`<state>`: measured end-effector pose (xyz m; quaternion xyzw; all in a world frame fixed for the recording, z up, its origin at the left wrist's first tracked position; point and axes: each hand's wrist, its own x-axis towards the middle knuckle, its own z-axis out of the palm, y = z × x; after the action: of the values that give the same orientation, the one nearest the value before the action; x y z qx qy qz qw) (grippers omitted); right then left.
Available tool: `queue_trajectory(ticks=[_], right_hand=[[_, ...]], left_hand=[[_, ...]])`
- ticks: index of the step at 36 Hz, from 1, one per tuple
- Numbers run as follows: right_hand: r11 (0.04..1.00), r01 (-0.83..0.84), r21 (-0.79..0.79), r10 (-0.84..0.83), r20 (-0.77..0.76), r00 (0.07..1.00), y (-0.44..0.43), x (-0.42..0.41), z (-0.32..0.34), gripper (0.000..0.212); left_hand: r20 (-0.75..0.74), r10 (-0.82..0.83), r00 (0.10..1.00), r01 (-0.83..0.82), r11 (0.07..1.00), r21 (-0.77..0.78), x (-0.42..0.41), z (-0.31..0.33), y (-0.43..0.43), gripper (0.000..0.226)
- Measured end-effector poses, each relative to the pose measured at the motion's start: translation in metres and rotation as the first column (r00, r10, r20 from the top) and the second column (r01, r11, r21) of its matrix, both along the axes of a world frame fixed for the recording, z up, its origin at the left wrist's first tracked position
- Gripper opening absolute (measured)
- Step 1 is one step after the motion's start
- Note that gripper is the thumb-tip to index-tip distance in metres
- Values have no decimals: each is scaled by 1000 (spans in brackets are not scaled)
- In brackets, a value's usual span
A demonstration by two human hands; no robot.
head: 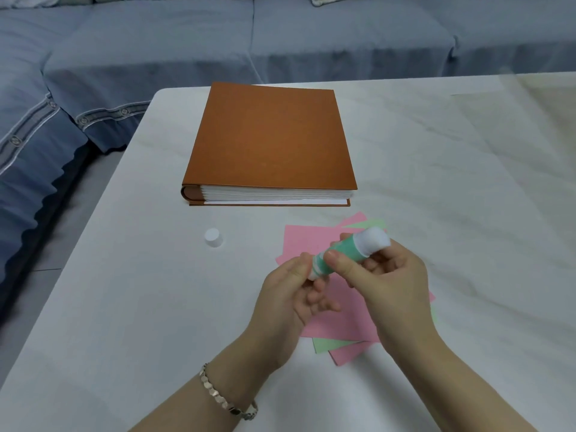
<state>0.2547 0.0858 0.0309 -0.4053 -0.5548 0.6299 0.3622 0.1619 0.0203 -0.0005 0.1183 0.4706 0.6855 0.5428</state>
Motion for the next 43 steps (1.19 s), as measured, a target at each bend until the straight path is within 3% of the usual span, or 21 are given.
queue_trajectory(ticks=[6,10,12,14,17,19,23,25,28,29,31,32,34,35,37,39,41,43], right_hand=[[991,-35,126,27,61,998,-5,3,2,33],[989,-36,140,28,64,998,-4,5,-1,35],[992,-30,124,22,62,998,-4,7,-3,32],[998,-15,66,13,27,1000,-3,7,-4,26],[998,56,4,-56,41,998,-1,5,-5,23],[992,111,-57,-108,60,992,0,3,-7,25],[971,107,-216,-93,72,993,-3,-4,-8,24],[953,75,-294,-68,37,997,-4,-6,-9,23],[948,78,-307,-77,15,997,-3,-5,-11,25],[959,95,-268,-88,38,995,-1,-4,-12,24],[979,108,-171,-95,85,992,3,-1,-15,25],[986,95,-137,-83,91,992,4,1,-16,24],[993,50,-109,-41,82,996,3,5,-19,17],[993,29,-111,-21,77,997,2,5,-21,14],[988,36,-152,-23,83,996,0,3,-25,13],[970,83,-230,-64,91,994,2,1,-28,18],[945,89,-315,-75,56,996,3,-2,-26,23],[926,51,-375,-53,5,999,2,-4,-23,29]], left_hand=[[-116,-184,976,144,945,-295,-2,5,10,66],[-104,-388,916,309,846,-435,-12,8,15,61],[-72,-411,909,337,825,-454,-13,11,16,67],[-219,-353,910,229,867,-443,-10,11,16,66],[-534,-136,835,-4,967,-253,-1,5,11,35],[-608,-7,794,-86,989,-123,6,0,7,22],[-710,170,683,-240,971,2,13,-12,4,36],[-720,214,660,-284,959,26,11,-10,6,29],[-576,186,796,-284,955,-84,10,-4,14,32],[-451,133,882,-236,955,-181,8,-2,17,32],[-100,-72,992,27,922,-386,0,1,21,29],[60,-165,984,175,881,-440,-5,4,21,28],[150,-239,959,282,831,-479,-14,7,21,27],[85,-231,969,242,831,-500,-17,7,20,27],[-275,-193,942,44,882,-468,-12,3,19,28],[-680,-138,720,-101,949,-300,-2,-3,12,24],[-836,-70,544,-123,979,-162,4,-13,5,19],[-853,20,521,-143,988,-64,2,-20,0,22]])
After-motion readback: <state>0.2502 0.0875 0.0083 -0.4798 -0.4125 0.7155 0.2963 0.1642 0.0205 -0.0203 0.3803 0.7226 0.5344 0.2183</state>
